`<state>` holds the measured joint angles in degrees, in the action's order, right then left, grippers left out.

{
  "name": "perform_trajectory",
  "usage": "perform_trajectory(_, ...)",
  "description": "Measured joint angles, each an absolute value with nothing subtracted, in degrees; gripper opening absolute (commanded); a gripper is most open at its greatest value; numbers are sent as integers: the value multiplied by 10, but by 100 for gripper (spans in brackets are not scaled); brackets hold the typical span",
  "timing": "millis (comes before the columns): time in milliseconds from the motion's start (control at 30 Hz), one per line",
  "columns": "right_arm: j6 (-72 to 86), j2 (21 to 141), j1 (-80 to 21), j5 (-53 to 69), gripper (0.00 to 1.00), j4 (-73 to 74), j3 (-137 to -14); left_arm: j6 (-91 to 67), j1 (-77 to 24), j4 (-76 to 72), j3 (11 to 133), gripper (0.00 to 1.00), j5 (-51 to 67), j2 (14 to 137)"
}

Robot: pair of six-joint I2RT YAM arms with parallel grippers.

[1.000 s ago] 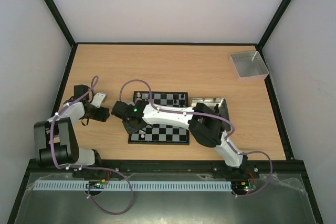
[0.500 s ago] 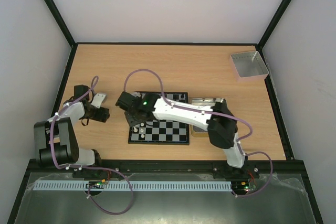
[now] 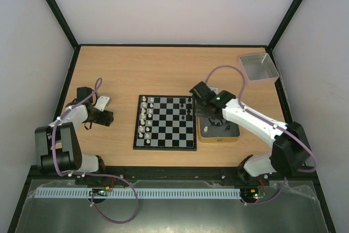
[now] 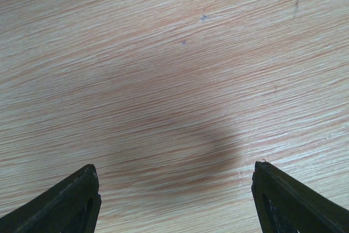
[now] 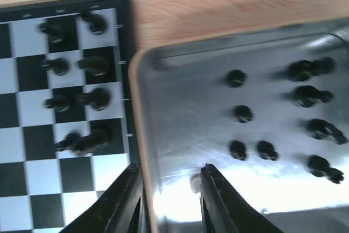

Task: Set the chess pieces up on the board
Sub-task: Pick up the chess piece from the storage box.

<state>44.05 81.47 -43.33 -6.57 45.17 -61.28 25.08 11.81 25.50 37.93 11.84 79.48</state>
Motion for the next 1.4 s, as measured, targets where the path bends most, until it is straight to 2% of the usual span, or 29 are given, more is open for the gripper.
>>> perform_trajectory(233, 439, 769, -357, -26, 29, 440, -542, 250, 112, 257, 380, 76, 116, 795)
perform_trajectory(967, 413, 783, -353, 81, 27, 388, -456, 240, 95, 257, 380, 76, 109, 795)
perform_trajectory(1067, 411, 792, -353, 85, 25, 379, -451, 240, 95, 257, 380, 76, 107, 795)
perform_trajectory(1233, 404, 811, -353, 88, 15, 367, -443, 240, 93, 257, 380, 76, 104, 795)
perform_trajectory(1400, 399, 818, -353, 84, 11, 365, -443, 240, 93, 256, 384, 76, 104, 795)
